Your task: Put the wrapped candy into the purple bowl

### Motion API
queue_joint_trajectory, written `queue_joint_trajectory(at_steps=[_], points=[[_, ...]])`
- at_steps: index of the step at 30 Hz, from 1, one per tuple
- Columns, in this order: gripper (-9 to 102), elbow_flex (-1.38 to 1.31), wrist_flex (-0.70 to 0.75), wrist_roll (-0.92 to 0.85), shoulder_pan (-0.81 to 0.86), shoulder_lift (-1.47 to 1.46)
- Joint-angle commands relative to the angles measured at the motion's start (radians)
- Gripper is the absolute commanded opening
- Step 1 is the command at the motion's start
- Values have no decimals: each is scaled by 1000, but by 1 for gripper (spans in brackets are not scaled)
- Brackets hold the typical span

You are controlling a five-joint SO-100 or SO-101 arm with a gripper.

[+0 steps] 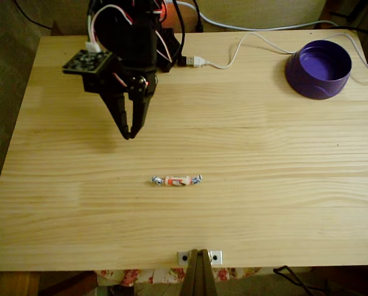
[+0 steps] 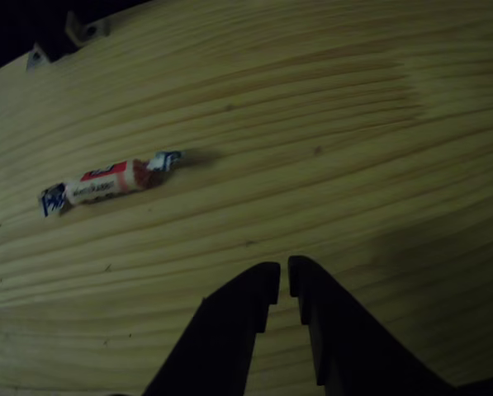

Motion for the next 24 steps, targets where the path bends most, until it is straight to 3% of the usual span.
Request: queue_joint_trajectory(at_steps=[1,15,24], points=[[1,-17,-38,-31,3,8],[1,-69,-51,-71,40,-21],[1,-311,-137,-133,72,-410]])
